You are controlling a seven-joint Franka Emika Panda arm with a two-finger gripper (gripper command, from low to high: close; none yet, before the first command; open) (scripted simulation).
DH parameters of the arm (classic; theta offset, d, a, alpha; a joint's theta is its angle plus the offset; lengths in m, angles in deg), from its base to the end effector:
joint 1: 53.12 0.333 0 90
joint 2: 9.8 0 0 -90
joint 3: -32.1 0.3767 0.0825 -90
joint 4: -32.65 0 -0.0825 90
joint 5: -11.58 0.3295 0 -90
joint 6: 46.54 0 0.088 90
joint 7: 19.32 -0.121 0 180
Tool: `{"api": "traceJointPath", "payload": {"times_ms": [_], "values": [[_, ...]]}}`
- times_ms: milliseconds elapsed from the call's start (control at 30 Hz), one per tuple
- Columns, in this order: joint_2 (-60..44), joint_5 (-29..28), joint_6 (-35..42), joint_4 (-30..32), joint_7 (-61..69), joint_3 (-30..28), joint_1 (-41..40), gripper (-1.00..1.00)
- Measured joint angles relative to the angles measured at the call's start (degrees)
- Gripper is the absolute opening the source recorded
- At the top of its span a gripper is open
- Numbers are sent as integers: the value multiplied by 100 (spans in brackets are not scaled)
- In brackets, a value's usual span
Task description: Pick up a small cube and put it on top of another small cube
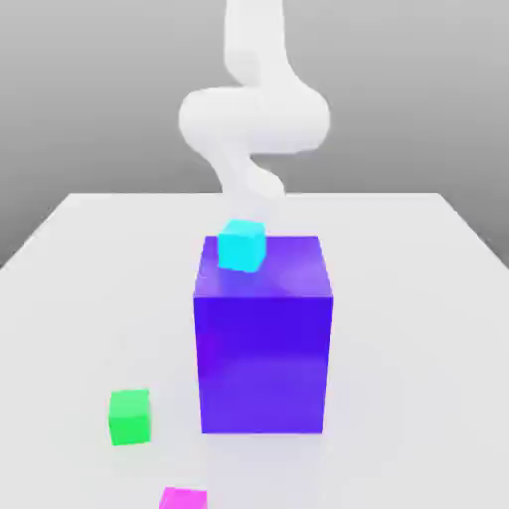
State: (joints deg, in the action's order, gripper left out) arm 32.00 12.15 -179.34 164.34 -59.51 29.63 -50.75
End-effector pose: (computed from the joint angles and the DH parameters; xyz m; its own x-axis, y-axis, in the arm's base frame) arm 0.2869 -0.0083 0.7229 0.5659 -0.6597 0.4945 -0.4659 -0.7507 -0.4684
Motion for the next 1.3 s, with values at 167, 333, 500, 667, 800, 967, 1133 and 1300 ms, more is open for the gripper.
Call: {"api": "traceJointPath", "payload": {"times_ms": [167,333,500,667,800,967,1133,1300], "values": [[-820,161,-214,-18,1194,-521,473,0],[-1613,403,-423,-34,2413,-1010,881,0],[-2420,738,-627,-52,3696,-1426,1200,0],[-3246,1139,-817,-74,5027,-1692,1369,0],[-3907,1442,-967,-92,6076,-1784,1395,0],[-4708,1694,-1173,-110,7301,-1769,1300,0],[-5453,1719,-1421,-113,8368,-1656,1106,0],[-6136,1486,-1710,-100,9256,-1579,912,0]]}}
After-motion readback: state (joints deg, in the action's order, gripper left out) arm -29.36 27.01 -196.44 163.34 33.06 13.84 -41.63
